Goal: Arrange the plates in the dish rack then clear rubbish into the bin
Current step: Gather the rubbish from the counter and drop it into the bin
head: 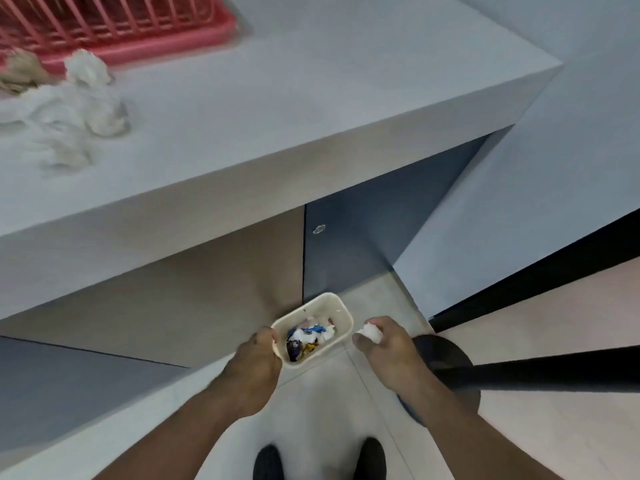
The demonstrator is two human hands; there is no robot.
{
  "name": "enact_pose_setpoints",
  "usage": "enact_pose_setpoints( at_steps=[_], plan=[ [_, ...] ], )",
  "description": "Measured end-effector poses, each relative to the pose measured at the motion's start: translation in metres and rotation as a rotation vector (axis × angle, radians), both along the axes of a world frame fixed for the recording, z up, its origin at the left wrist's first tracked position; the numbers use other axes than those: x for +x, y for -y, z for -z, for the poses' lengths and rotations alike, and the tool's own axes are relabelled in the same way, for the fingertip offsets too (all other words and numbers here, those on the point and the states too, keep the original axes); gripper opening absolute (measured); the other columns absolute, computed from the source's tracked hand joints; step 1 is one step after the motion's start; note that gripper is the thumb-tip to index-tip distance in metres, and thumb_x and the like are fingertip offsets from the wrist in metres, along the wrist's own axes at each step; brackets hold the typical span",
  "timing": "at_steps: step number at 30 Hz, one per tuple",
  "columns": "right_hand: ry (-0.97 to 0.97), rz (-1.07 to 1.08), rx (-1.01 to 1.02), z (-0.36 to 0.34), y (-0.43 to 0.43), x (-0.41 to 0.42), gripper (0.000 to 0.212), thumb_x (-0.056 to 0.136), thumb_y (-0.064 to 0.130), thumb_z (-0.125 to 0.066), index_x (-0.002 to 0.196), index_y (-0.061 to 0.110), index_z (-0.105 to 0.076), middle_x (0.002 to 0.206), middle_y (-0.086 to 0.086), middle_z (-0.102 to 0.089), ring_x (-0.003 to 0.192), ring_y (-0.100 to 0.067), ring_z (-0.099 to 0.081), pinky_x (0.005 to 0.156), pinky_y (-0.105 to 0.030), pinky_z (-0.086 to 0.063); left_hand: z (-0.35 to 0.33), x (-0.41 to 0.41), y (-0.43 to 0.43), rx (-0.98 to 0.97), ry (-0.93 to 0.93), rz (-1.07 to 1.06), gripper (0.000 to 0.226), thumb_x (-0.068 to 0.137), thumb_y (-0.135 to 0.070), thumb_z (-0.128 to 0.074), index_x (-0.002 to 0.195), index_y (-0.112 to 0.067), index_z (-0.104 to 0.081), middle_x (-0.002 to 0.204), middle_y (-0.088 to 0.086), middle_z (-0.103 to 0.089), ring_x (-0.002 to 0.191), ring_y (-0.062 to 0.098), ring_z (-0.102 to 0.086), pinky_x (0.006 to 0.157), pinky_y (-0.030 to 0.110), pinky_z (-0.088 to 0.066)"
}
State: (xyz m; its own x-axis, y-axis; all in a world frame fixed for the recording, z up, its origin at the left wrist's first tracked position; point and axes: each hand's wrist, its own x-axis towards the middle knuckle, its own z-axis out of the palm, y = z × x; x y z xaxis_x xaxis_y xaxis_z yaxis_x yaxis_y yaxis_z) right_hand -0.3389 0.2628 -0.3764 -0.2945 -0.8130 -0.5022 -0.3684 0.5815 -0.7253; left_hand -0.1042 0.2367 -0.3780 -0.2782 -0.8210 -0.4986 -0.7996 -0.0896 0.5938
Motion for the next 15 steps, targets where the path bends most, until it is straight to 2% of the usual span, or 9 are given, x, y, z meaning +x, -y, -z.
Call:
enact_pose_setpoints(
  at_steps=[2,4,6,9,10,12,13,15],
  plan=[
    [0.063,0.027,-0.002,0.034,-0.003,-0.007,0.018,0.079,0.027,-0.076,0.095,0.027,-0.067,0.087,0.010,-0.067,0.078,-0.006,-0.062,0.057,-0.012,-0.045,0.048,-0.005,-0.002,0.053,0.113,0.045,0.027,0.094,-0.010,-0.036,0.117,-0.020,-0.043,0.115,0.005,-0.049,0.098,0.018,-0.048,0.086,0.030,-0.043],
    [0.125,0.030,-0.010,0.070,-0.006,-0.013,0.017,0.078,0.026,-0.077,0.095,0.028,-0.073,0.086,0.011,-0.071,0.079,-0.005,-0.065,0.059,-0.011,-0.046,0.090,-0.013,-0.003,0.041,0.218,0.099,0.033,0.095,-0.009,-0.035,0.126,-0.018,-0.042,0.123,0.002,-0.043,0.109,0.018,-0.045,0.094,0.030,-0.040],
    [0.122,-0.008,-0.021,0.108,-0.009,-0.015,0.017,0.082,0.028,-0.074,0.098,0.034,-0.073,0.085,0.014,-0.072,0.080,-0.005,-0.065,0.065,-0.014,-0.048,0.130,-0.027,-0.001,0.009,0.243,0.117,0.030,0.096,-0.012,-0.036,0.124,-0.017,-0.046,0.123,0.003,-0.043,0.108,0.019,-0.048,0.092,0.031,-0.043],
    [0.104,-0.019,0.003,0.168,-0.005,-0.016,0.024,0.088,0.034,-0.066,0.113,0.034,-0.067,0.091,0.010,-0.068,0.080,-0.011,-0.062,0.078,-0.033,-0.055,0.191,-0.047,0.014,-0.059,0.225,0.107,0.026,0.099,-0.020,-0.035,0.121,-0.018,-0.049,0.120,0.005,-0.048,0.098,0.019,-0.054,0.084,0.029,-0.044],
    [0.102,-0.029,0.024,0.187,-0.004,-0.017,0.027,0.091,0.038,-0.063,0.117,0.033,-0.063,0.093,0.007,-0.066,0.080,-0.012,-0.061,0.077,-0.033,-0.055,0.212,-0.054,0.022,-0.072,0.219,0.096,0.025,0.100,-0.022,-0.035,0.119,-0.017,-0.050,0.118,0.006,-0.049,0.093,0.019,-0.053,0.079,0.027,-0.043],
    [0.041,-0.086,0.061,0.223,0.000,-0.019,0.025,0.092,0.044,-0.058,0.115,0.035,-0.052,0.092,0.010,-0.062,0.076,-0.007,-0.059,0.061,-0.018,-0.049,0.254,-0.066,0.038,-0.063,0.186,0.051,0.025,0.100,-0.022,-0.035,0.120,-0.017,-0.050,0.118,0.007,-0.050,0.091,0.019,-0.052,0.078,0.027,-0.042],
    [0.012,-0.104,0.059,0.238,0.002,-0.021,0.022,0.091,0.044,-0.058,0.108,0.038,-0.046,0.088,0.013,-0.059,0.072,-0.003,-0.058,0.054,-0.011,-0.042,0.275,-0.072,0.047,-0.052,0.167,0.039,0.028,0.099,-0.022,-0.036,0.124,-0.017,-0.048,0.120,0.007,-0.049,0.096,0.020,-0.053,0.082,0.028,-0.043],
    [-0.014,-0.135,0.024,0.265,0.005,-0.027,0.023,0.087,0.041,-0.064,0.094,0.040,-0.042,0.081,0.014,-0.058,0.065,-0.001,-0.056,0.047,-0.009,-0.037,0.316,-0.082,0.061,-0.036,0.155,0.032,0.035,0.099,-0.023,-0.039,0.133,-0.017,-0.043,0.126,0.008,-0.047,0.107,0.025,-0.053,0.092,0.034,-0.044]
  ],
)
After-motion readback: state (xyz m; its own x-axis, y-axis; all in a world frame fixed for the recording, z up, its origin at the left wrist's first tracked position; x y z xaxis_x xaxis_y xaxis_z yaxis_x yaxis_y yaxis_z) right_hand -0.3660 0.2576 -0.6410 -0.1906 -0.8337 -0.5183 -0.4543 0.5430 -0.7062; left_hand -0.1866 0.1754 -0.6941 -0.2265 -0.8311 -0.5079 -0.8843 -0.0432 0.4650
